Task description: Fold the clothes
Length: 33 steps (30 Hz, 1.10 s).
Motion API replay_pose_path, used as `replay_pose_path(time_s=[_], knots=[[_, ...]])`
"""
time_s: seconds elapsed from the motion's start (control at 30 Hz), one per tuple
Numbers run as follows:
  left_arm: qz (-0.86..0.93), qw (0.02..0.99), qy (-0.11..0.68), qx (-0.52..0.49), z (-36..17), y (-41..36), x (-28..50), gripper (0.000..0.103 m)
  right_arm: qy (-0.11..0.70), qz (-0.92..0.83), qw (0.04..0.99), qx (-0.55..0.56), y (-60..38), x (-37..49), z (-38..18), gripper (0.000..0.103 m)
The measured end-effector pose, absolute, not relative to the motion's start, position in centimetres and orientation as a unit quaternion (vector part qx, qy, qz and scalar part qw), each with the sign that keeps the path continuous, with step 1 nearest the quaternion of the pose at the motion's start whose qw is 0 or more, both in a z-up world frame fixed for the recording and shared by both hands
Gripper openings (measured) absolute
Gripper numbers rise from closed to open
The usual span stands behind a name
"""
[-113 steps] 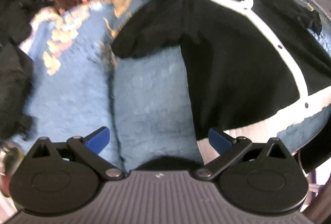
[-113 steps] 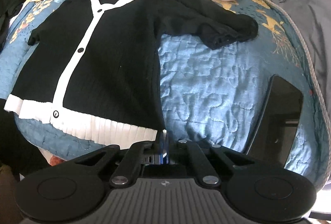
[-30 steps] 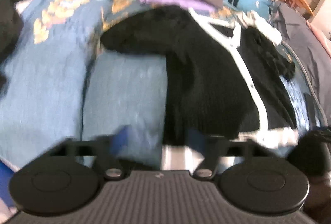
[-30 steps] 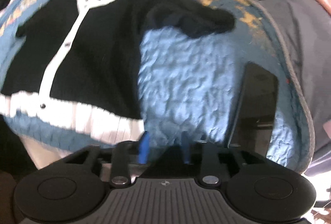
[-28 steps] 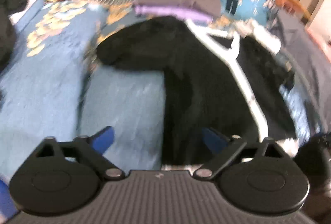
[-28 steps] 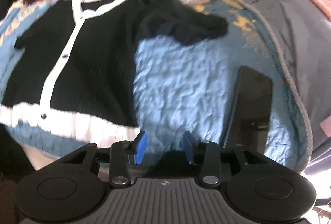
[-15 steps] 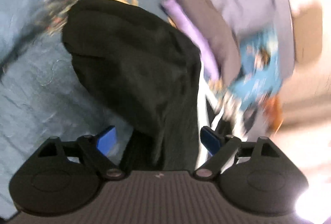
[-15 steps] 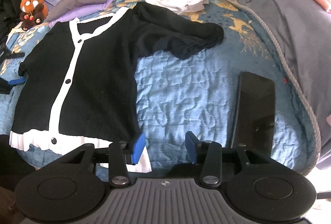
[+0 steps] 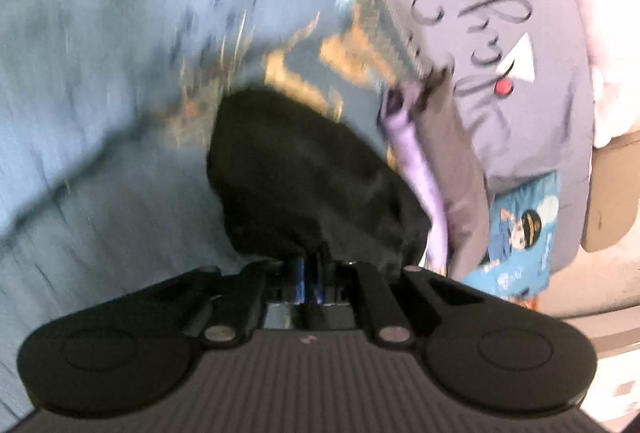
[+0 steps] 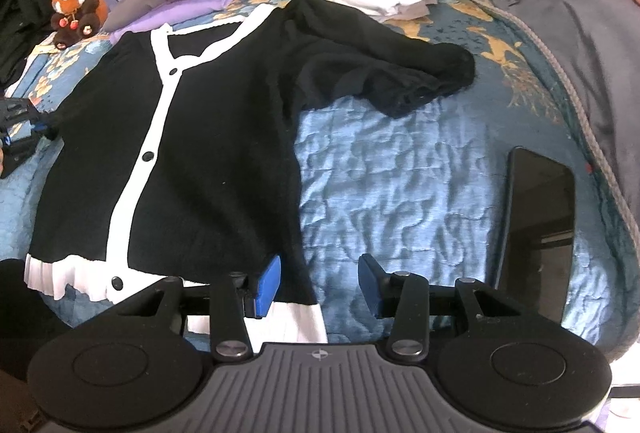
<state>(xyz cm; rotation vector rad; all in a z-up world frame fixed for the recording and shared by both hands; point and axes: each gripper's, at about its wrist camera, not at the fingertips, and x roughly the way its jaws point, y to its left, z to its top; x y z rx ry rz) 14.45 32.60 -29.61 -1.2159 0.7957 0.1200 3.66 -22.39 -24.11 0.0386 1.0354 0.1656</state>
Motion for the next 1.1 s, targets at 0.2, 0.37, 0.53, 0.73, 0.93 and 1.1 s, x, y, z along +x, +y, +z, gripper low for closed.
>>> replay_pose_path(time_s=[0.2,0.37,0.53,0.73,0.93,1.1], knots=[[0.09,0.824,0.396,-0.395,-24.5,33.4,16.8,0.006,0.494,0.074,0.866,0.021,-22.5,3.7,-24.1,0.042],[0.155,0.845,0.414,-0.301,-22.9,33.7,16.7,0.006,0.492,0.073,0.867,0.024,-22.7,3.6,-24.0,0.042],[0.209,0.846,0.417,-0.26,-22.2,34.7,15.7,0.01,0.491,0.066,0.868,0.028,-23.2,3.5,-23.9,0.042],[0.22,0.853,0.421,-0.215,-20.9,34.8,14.7,0.034,0.474,0.054,0.876,0.066,-24.6,4.2,-24.0,0.046],[0.061,0.879,0.447,-0.156,-19.5,28.3,14.7,0.095,0.395,0.023,0.878,0.269,-29.0,7.0,-24.3,0.069],[0.007,0.854,0.475,-0.213,-21.3,25.8,14.4,0.099,0.351,0.016,0.86,0.37,-30.8,10.7,-25.4,0.069]])
